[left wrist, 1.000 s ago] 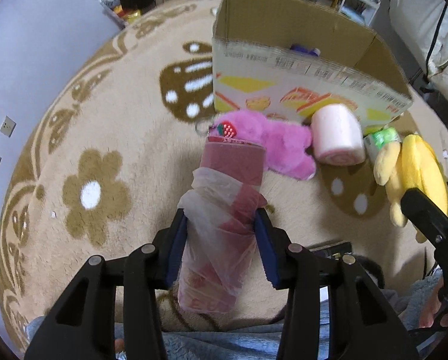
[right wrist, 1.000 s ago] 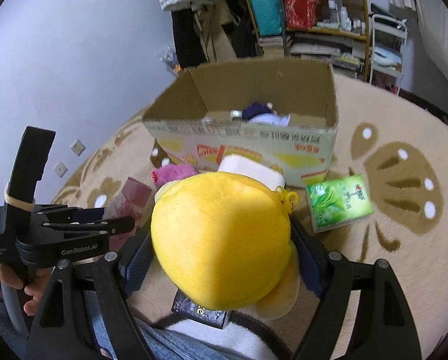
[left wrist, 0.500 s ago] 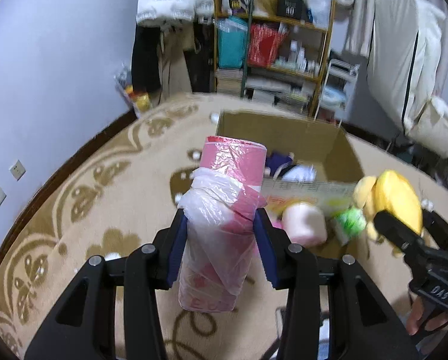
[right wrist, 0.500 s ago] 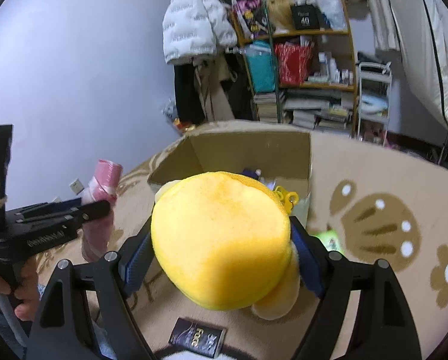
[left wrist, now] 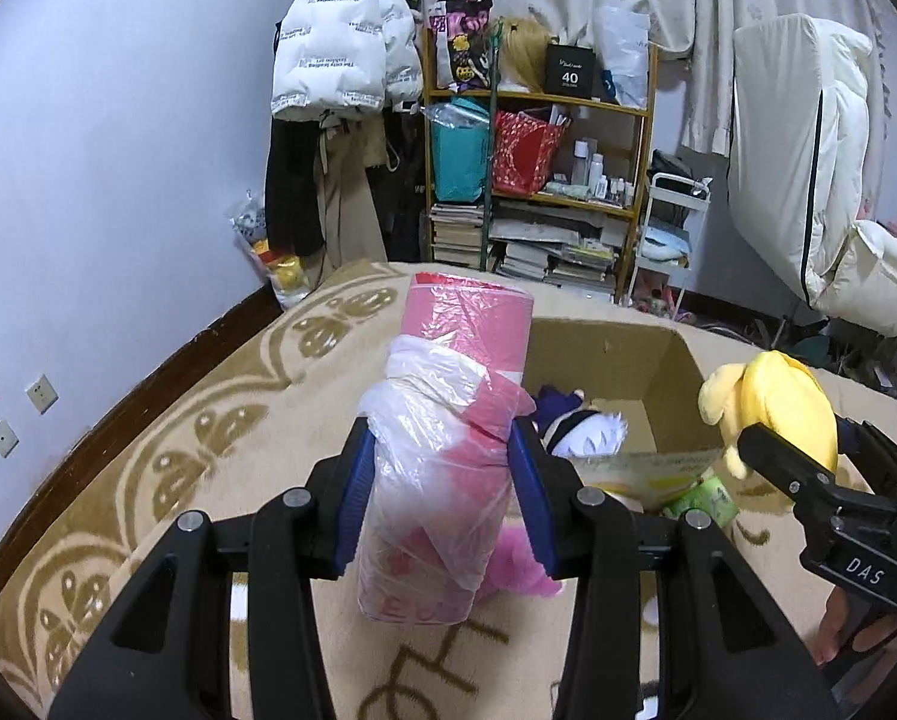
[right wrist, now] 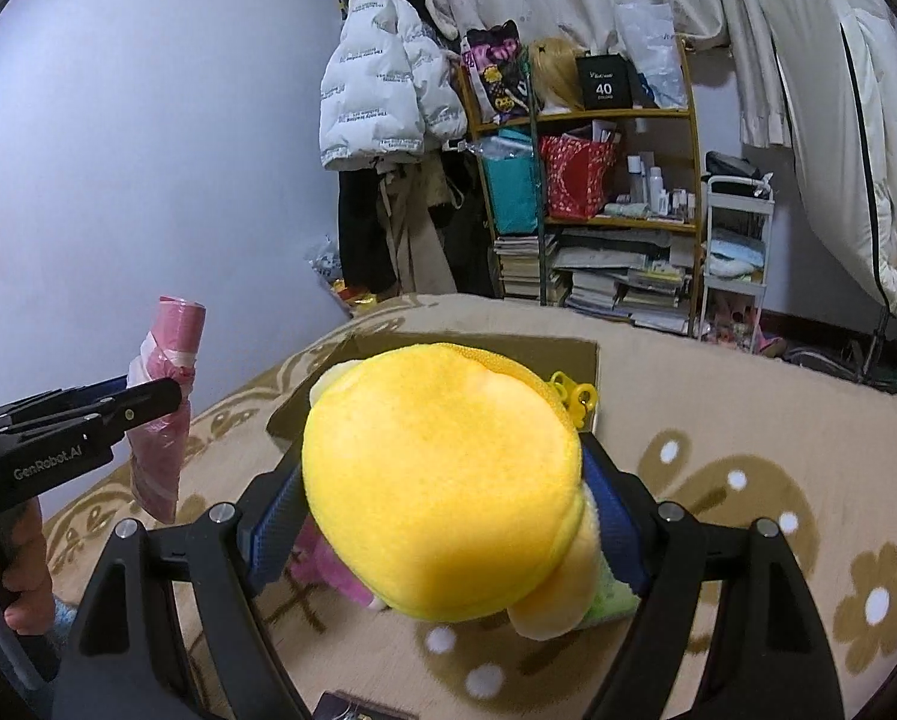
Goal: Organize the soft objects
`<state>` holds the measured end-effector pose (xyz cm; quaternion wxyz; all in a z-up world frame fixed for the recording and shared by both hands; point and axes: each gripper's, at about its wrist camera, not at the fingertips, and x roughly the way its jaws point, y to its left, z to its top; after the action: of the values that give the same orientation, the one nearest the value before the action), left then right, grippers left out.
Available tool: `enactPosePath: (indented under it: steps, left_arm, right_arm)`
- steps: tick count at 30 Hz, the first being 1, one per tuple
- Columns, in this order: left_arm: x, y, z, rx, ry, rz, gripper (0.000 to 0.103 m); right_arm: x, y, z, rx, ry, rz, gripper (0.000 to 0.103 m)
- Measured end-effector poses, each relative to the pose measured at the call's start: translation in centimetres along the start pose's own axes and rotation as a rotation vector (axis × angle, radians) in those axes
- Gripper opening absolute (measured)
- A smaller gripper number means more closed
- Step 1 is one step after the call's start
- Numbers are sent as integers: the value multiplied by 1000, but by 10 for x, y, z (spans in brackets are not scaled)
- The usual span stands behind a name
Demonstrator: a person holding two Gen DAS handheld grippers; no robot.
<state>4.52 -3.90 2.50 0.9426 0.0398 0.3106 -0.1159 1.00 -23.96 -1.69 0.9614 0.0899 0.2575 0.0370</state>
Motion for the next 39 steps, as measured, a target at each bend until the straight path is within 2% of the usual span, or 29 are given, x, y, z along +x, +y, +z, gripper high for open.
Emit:
enactPosePath:
  steps: [8, 20, 30, 39]
  left_arm:
    - [21, -12, 17, 36, -28, 15, 43]
    - [57, -27, 37, 90, -23, 6, 43]
    - [75, -34, 38, 104, 4, -11, 43]
    - [98, -37, 33, 115, 40, -7, 43]
  right_arm:
    - [9, -9, 7, 5, 0, -2, 87]
    - [41, -24, 26, -14, 14, -21, 87]
    - [70, -31, 29, -21, 27, -31, 87]
    - [80, -39, 25, -10, 49, -31, 87]
